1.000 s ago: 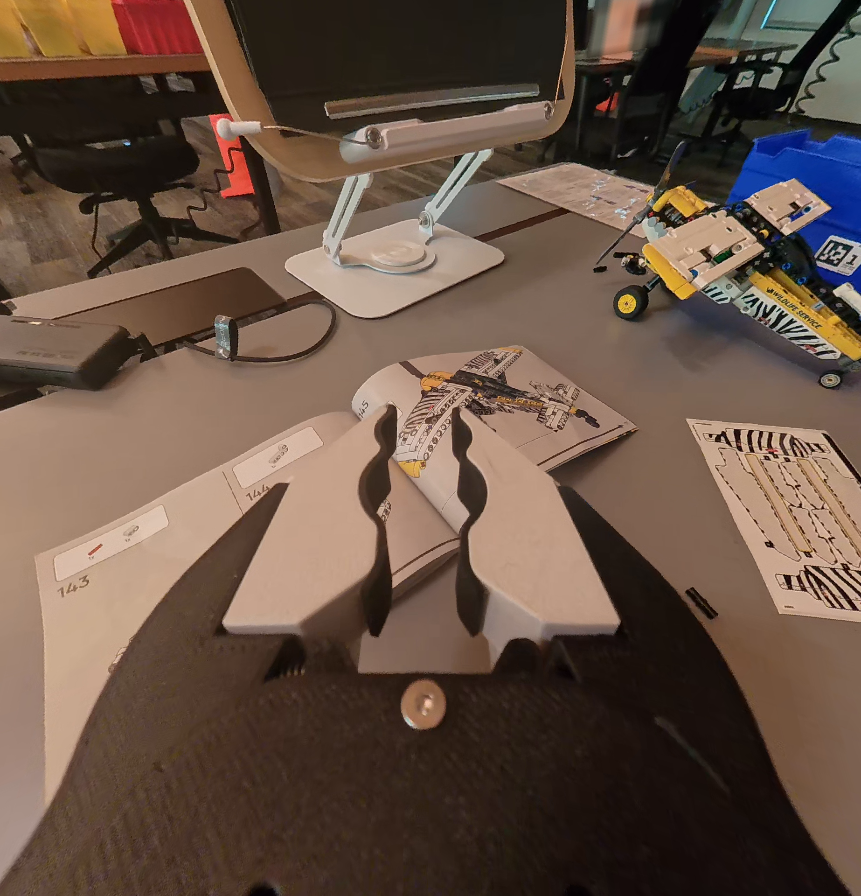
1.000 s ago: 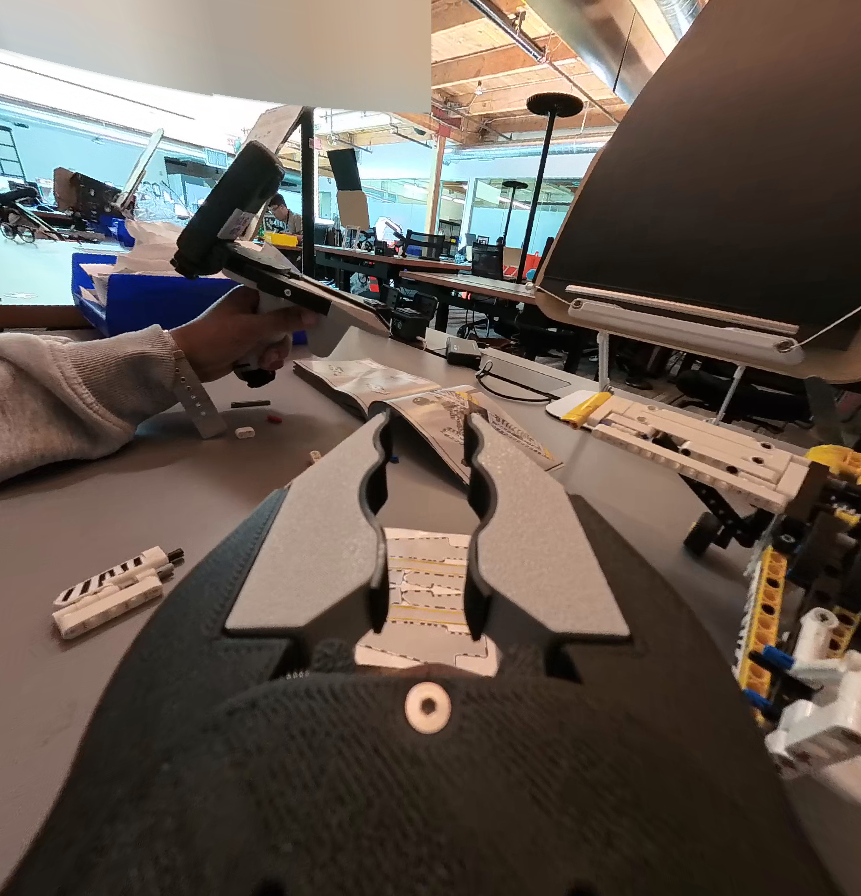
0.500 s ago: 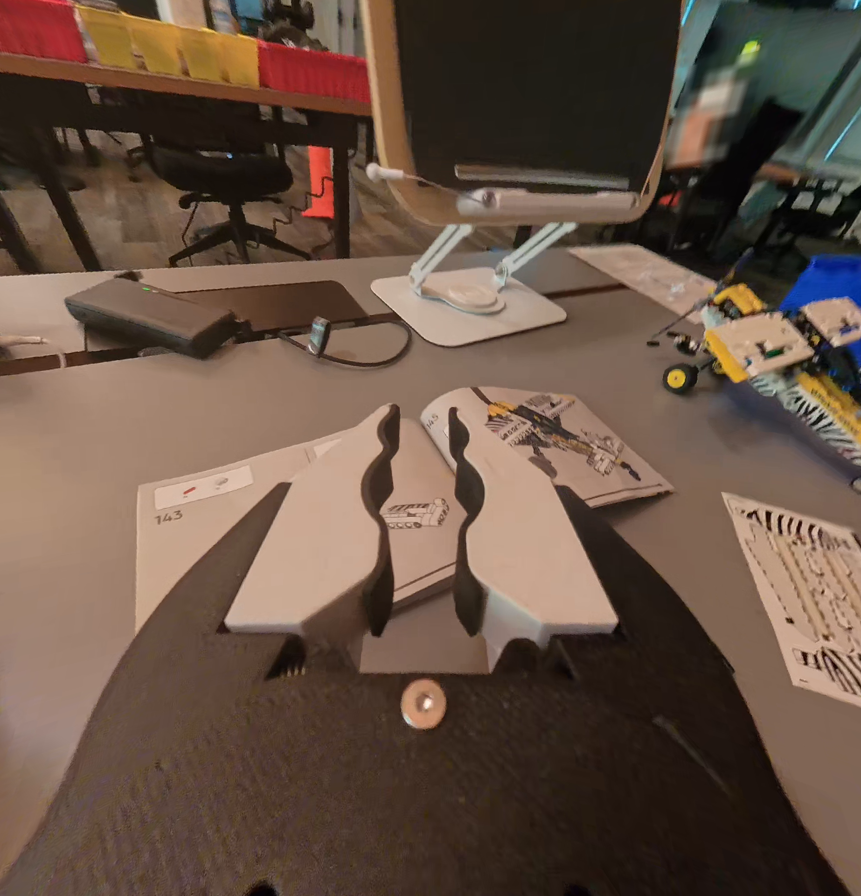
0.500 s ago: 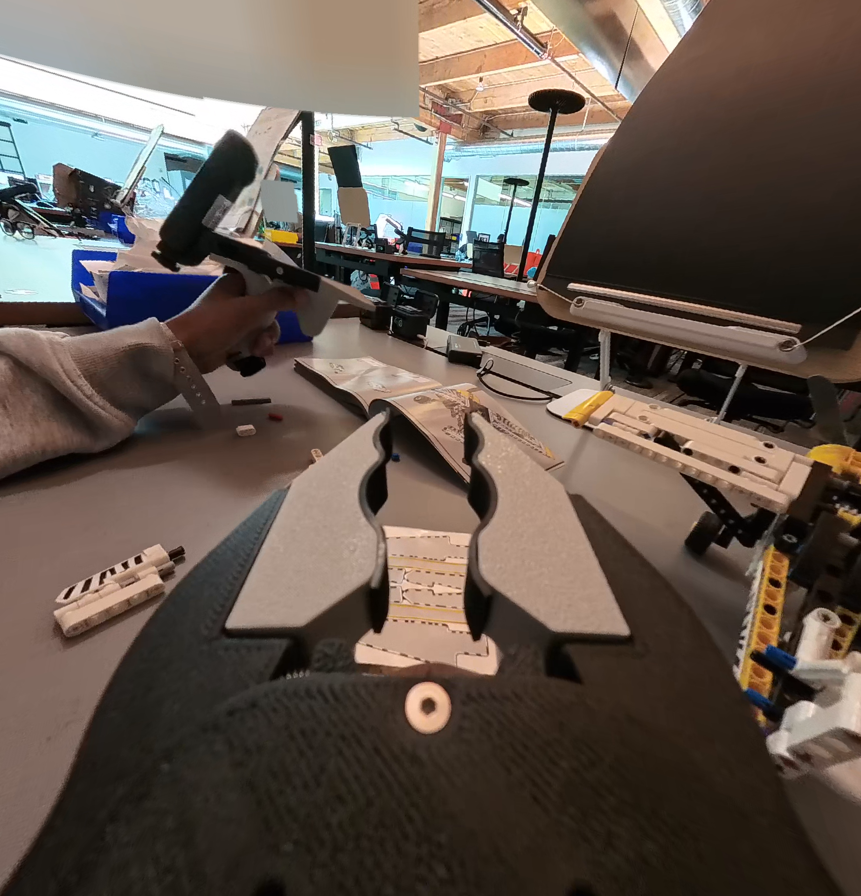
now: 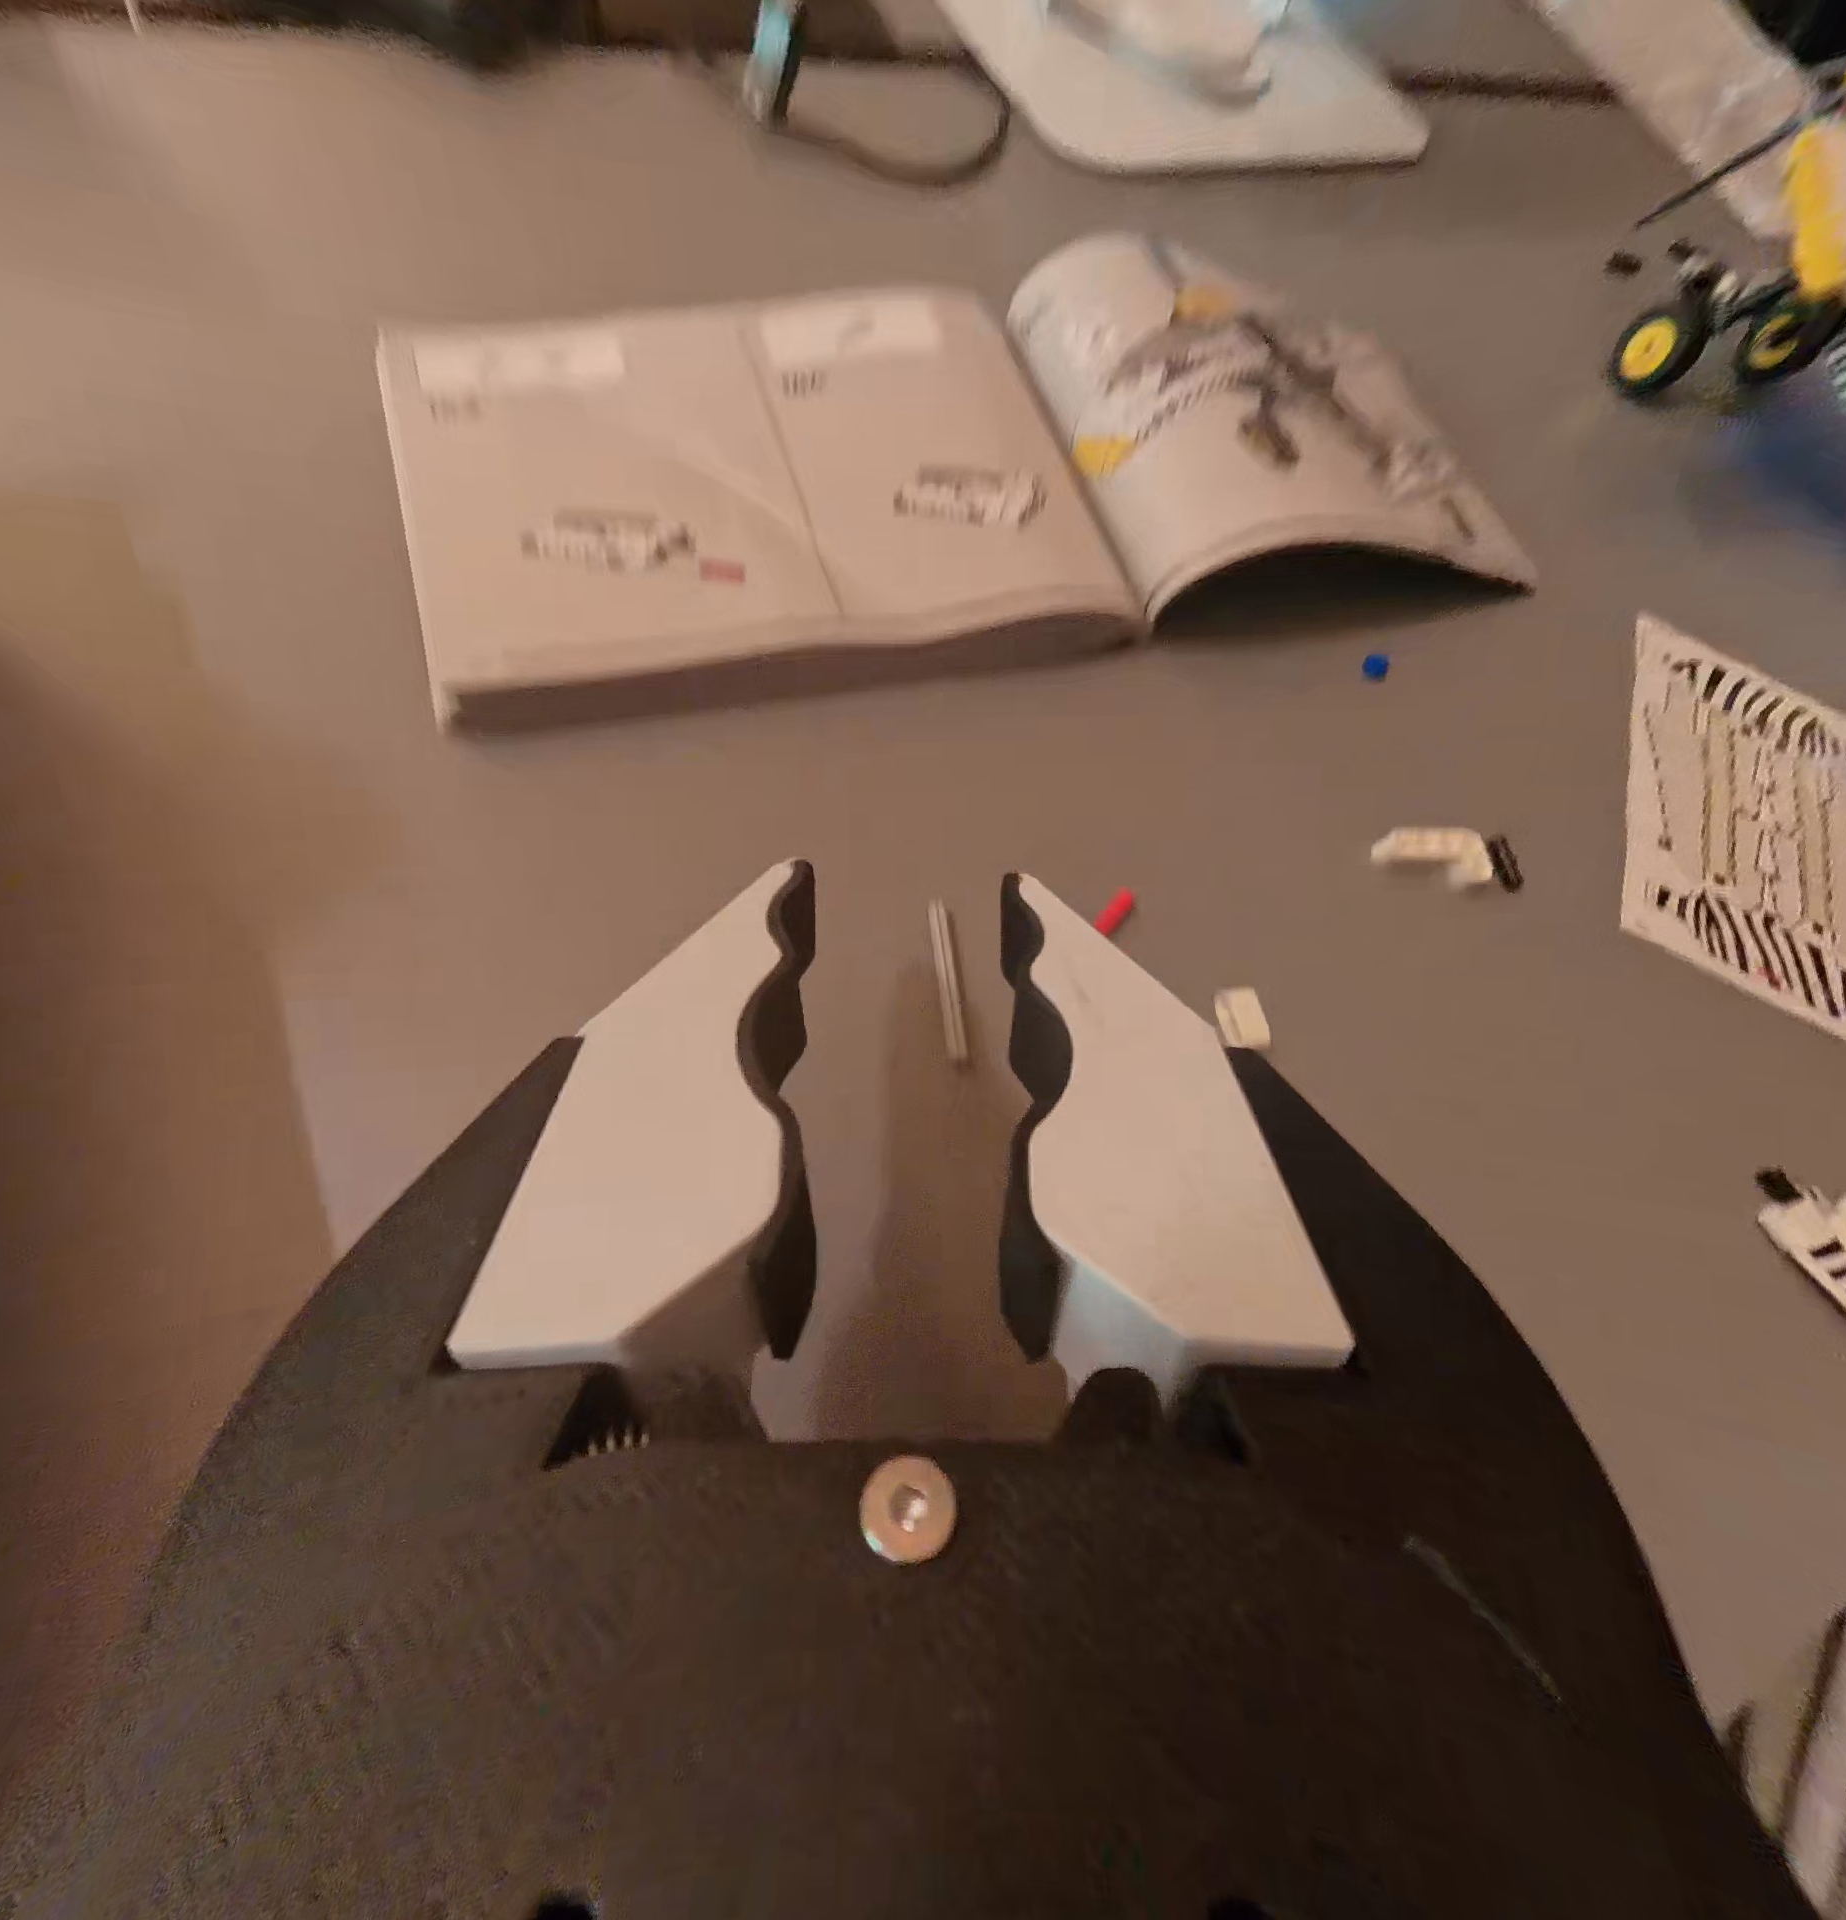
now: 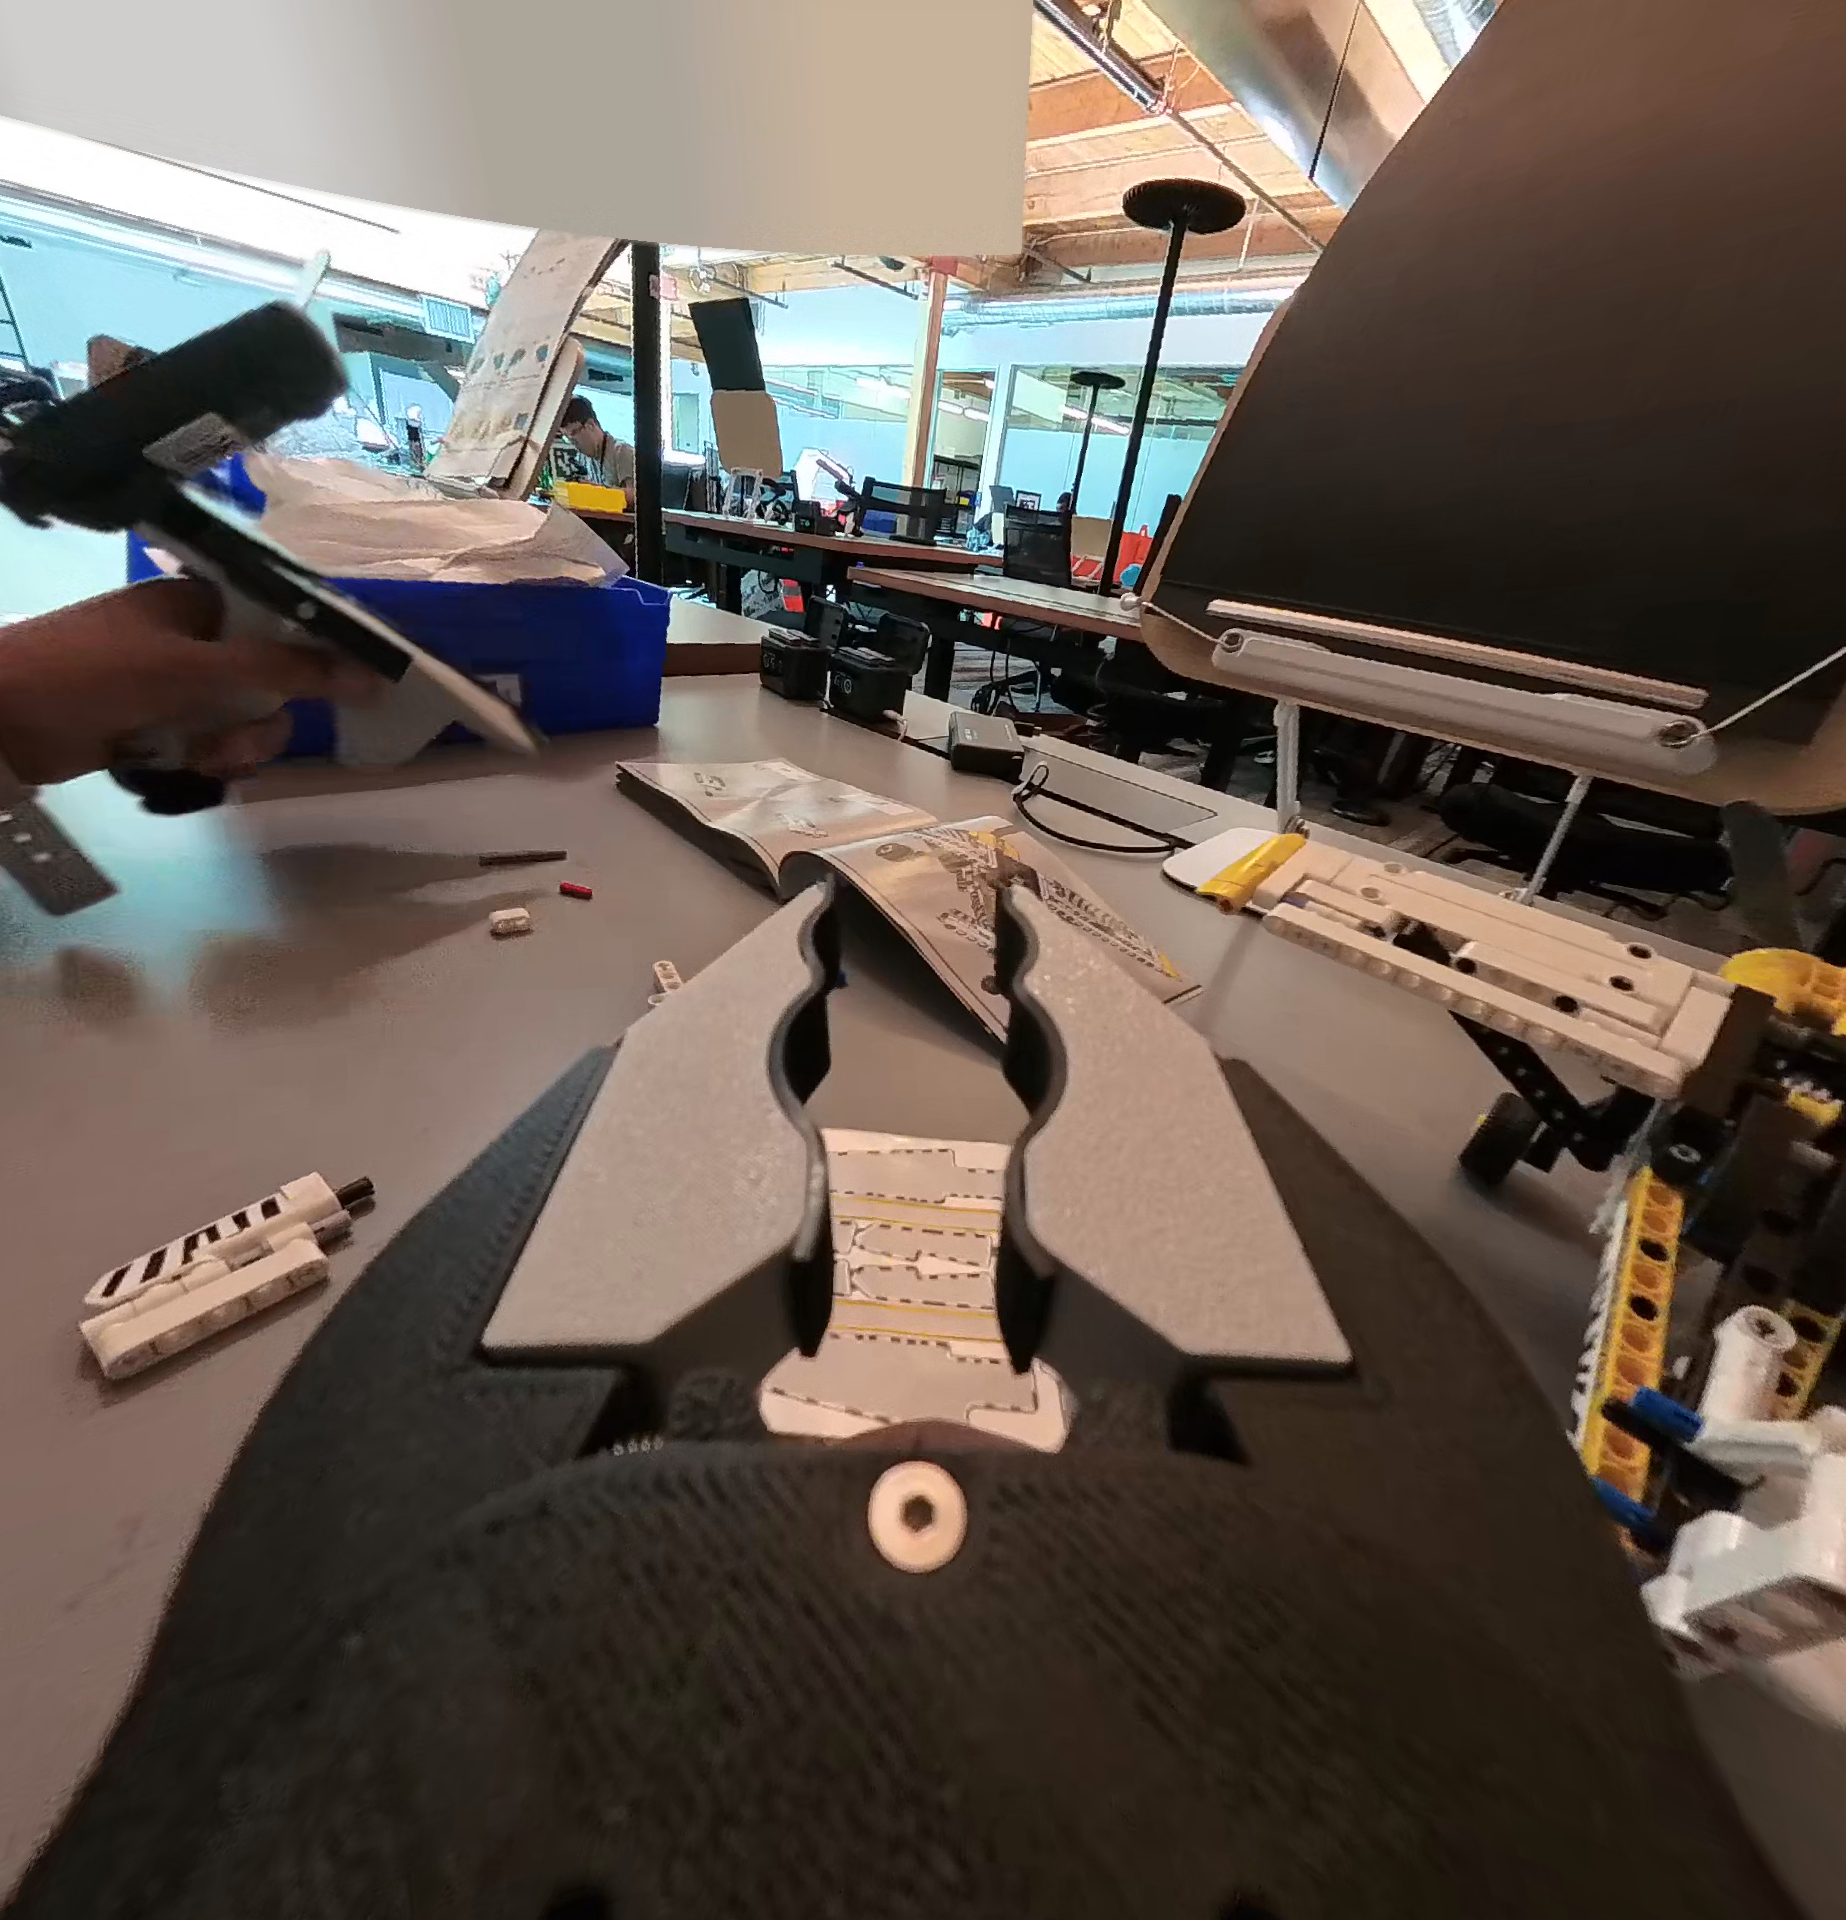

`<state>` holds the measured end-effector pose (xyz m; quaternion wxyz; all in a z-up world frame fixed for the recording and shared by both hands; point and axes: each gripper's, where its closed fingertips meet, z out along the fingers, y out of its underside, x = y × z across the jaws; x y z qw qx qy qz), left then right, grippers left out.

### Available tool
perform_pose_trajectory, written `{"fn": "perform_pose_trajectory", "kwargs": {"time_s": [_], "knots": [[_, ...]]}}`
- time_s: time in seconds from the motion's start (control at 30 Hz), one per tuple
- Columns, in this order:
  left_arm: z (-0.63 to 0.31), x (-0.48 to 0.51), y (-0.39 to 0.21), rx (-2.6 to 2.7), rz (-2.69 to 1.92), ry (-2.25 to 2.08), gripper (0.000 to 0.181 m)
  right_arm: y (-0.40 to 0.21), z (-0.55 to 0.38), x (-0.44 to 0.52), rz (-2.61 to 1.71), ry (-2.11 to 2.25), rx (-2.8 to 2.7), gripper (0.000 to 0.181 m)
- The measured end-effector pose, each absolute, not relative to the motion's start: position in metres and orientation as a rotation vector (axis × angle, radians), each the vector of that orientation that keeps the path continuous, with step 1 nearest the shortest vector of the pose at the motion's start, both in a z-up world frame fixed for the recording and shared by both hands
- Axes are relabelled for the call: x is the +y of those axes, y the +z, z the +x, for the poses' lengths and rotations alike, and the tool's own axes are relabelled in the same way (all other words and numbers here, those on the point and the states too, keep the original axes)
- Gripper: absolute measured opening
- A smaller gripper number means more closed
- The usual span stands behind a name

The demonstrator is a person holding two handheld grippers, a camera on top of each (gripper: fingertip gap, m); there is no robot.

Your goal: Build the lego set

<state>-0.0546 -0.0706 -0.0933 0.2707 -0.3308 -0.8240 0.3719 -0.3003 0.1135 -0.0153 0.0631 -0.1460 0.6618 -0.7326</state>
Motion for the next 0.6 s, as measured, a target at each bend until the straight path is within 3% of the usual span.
{"fn": "perform_pose_trajectory", "kwargs": {"time_s": [0.33,0.6], "knots": [[-0.039,-0.039,-0.131,-2.379,-0.94,0.932,0.048,-0.018,-0.3,0.109,-0.467,-2.215,2.034,0.029],[-0.032,-0.047,-0.133,-2.431,-0.884,0.972,0.031,-0.015,-0.3,0.114,-0.476,-2.242,2.014,0.029]]}}
